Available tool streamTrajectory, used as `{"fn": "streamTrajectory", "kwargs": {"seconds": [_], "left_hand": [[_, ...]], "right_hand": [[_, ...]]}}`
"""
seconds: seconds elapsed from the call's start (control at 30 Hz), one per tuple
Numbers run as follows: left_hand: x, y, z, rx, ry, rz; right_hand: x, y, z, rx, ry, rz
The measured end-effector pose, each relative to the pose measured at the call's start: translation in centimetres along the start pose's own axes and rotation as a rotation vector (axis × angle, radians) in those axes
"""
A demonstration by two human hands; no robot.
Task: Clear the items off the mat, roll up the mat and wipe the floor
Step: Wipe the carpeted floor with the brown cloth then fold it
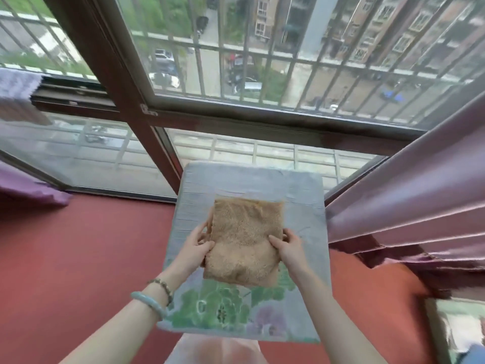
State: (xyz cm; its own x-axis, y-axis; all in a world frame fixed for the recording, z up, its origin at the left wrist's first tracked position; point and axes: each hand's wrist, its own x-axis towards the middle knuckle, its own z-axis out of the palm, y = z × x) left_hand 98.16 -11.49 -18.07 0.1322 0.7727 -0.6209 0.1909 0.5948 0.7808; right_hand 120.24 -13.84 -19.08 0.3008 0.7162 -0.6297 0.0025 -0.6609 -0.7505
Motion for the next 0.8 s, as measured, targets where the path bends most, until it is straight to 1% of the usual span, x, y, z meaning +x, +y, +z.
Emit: {"fn": "streamTrajectory", "kwargs": {"seconds": [0.13, 0.23, 0.33, 0.4, 0.43, 0.47, 0.5, 0.57, 0.63, 0.7, 0.73, 0.8], "left_hand": [[4.0, -2.8, 2.0, 0.039, 0.019, -0.063], [7.0, -5.6, 2.5, 0.138, 0.014, -0.032], [9.1, -7.9, 2.8, 0.179, 0.000, -0.098], [9.7, -8.5, 3.1, 0.206, 0.046, -0.120], [9.8, -8.6, 3.1, 0.314, 0.113, -0.093], [9.7, -8.6, 3.0, 0.491, 0.178, -0.035], [9.5, -8.5, 2.9, 0.671, 0.217, 0.066], [9.1, -7.8, 2.6, 0.962, 0.182, 0.315], [9.8, -7.8, 2.6, 1.232, 0.079, 0.498], [11.2, -8.6, 2.8, 1.438, -0.016, 0.578], [11.7, -8.9, 2.8, 1.501, -0.069, 0.551], [12.4, -9.9, 3.0, 1.552, -0.115, 0.479]], "right_hand": [[4.0, 2.5, 0.7, -0.260, 0.115, -0.059], [6.6, 5.0, 1.0, -0.304, 0.128, -0.054], [8.1, 7.2, 1.4, -0.355, 0.138, -0.043], [8.5, 8.2, 1.2, -0.404, 0.142, -0.071], [8.5, 8.5, 1.1, -0.468, 0.156, -0.108], [8.4, 8.7, 0.9, -0.575, 0.181, -0.181], [8.4, 8.9, 0.6, -0.710, 0.209, -0.292], [8.4, 8.9, 0.4, -0.961, 0.214, -0.529], [8.9, 8.5, 0.6, -1.112, 0.148, -0.654], [9.6, 8.7, 1.1, -1.219, 0.054, -0.671], [9.9, 9.1, 1.3, -1.256, 0.008, -0.644], [10.5, 9.6, 1.3, -1.306, -0.054, -0.538]]}}
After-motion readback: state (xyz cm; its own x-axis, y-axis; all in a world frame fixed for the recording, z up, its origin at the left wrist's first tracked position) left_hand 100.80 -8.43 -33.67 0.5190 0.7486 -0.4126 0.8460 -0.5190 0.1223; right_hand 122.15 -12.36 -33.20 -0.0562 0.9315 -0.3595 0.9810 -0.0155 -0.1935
